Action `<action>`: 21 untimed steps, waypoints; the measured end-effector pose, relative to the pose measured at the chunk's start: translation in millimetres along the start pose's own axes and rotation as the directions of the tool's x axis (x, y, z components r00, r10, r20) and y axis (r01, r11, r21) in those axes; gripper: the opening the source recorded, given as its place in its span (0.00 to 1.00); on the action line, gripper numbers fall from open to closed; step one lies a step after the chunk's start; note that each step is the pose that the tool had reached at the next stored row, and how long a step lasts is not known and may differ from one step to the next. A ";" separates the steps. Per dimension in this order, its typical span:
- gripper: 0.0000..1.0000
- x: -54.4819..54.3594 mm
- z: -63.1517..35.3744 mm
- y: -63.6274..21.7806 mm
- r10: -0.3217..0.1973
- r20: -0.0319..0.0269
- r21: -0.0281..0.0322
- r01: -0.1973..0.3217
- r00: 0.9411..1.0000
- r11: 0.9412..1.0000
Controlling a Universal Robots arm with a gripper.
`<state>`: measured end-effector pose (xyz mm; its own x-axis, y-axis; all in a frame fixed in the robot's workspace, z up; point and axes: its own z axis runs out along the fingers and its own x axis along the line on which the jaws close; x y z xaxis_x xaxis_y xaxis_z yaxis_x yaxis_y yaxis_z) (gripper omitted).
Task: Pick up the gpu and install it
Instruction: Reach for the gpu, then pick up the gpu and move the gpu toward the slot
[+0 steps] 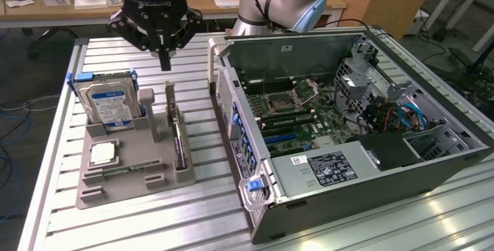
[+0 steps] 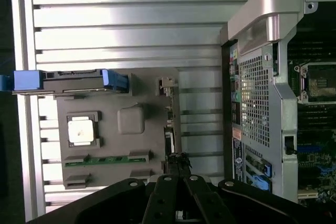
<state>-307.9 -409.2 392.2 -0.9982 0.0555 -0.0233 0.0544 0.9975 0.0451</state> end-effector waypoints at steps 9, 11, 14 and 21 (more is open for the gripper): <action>0.11 12.5 -0.2 -2.7 -0.006 0.000 0.000 0.006 1.000 1.000; 0.11 12.5 -0.2 -2.7 -0.006 0.000 0.000 0.006 1.000 1.000; 0.11 12.5 -0.2 -2.7 -0.006 0.000 0.000 0.006 1.000 1.000; 0.11 12.6 -0.2 -2.7 -0.006 0.000 0.000 0.006 1.000 1.000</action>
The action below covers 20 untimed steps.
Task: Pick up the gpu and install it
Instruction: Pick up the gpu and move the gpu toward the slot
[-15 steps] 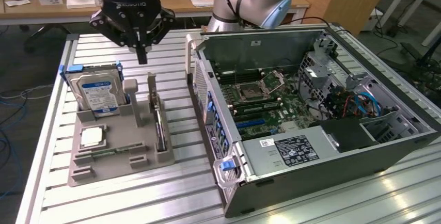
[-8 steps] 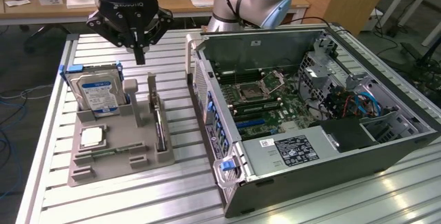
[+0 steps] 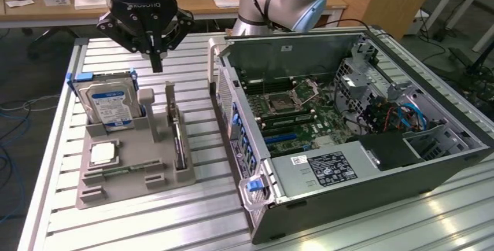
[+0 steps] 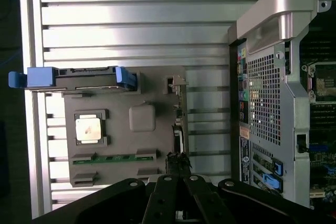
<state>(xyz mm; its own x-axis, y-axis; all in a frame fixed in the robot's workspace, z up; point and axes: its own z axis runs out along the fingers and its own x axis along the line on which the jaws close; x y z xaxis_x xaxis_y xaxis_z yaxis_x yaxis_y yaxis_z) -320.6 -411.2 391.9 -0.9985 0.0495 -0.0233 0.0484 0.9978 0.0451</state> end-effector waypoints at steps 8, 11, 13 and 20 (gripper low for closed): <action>0.11 0.0 0.0 0.0 0.000 0.000 0.000 0.000 1.000 1.000; 0.24 0.0 0.0 0.0 0.000 0.000 0.000 0.000 1.000 1.000; 0.35 0.0 0.0 0.0 0.000 0.000 0.000 0.000 1.000 1.000; 0.58 0.0 0.0 0.0 0.000 0.000 0.000 0.000 1.000 1.000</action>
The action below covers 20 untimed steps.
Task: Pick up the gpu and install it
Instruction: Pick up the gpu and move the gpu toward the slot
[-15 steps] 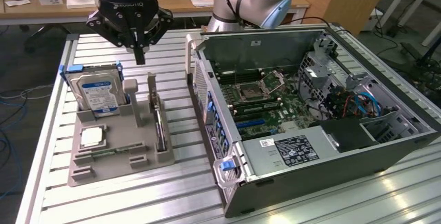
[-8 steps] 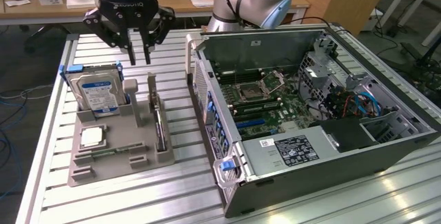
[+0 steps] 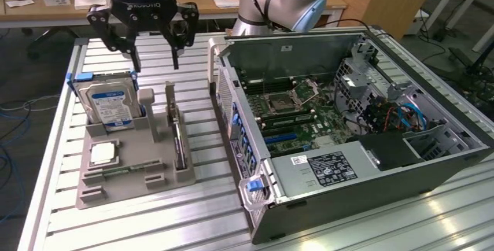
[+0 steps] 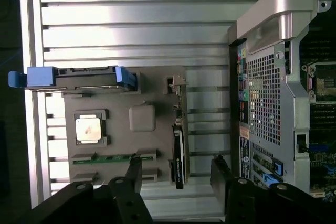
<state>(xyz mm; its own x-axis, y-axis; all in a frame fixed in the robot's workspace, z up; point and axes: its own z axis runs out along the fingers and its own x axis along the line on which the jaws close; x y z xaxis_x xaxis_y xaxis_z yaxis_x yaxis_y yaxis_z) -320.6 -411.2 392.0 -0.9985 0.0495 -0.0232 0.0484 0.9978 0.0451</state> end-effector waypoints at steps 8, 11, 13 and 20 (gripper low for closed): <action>0.71 0.0 7.6 -1.4 -0.073 -0.005 -0.002 0.073 0.997 0.997; 0.71 0.2 13.0 -2.6 -0.076 -0.005 -0.002 0.076 0.997 0.997; 0.71 0.2 16.5 -2.8 -0.075 -0.005 -0.002 0.075 0.997 0.997; 0.71 0.1 29.1 -6.6 -0.070 -0.005 -0.002 0.070 0.998 0.998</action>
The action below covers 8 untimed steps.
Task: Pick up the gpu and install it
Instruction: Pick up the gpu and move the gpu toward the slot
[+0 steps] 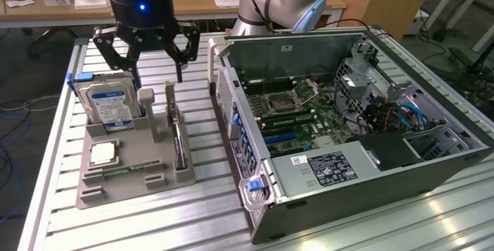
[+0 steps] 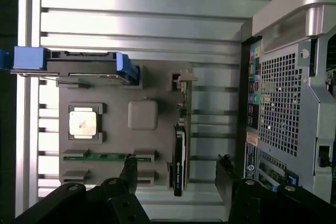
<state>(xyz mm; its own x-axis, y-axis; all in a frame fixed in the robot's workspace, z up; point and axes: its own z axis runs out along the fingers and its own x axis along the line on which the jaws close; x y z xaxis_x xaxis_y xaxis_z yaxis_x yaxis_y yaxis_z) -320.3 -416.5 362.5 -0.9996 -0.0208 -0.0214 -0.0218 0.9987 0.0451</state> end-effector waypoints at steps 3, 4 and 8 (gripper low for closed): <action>0.71 -0.2 4.9 -0.7 0.000 0.000 0.002 0.000 1.000 1.000; 0.71 -0.5 6.6 -0.9 0.000 0.000 0.003 0.000 1.000 1.000; 0.71 -1.8 13.9 -1.2 0.000 0.000 0.005 0.000 1.000 1.000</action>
<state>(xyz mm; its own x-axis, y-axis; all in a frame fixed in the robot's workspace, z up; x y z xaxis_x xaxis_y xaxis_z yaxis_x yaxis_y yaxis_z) -318.1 -417.1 348.7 -0.9996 -0.0209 -0.0214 -0.0217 0.9990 0.0401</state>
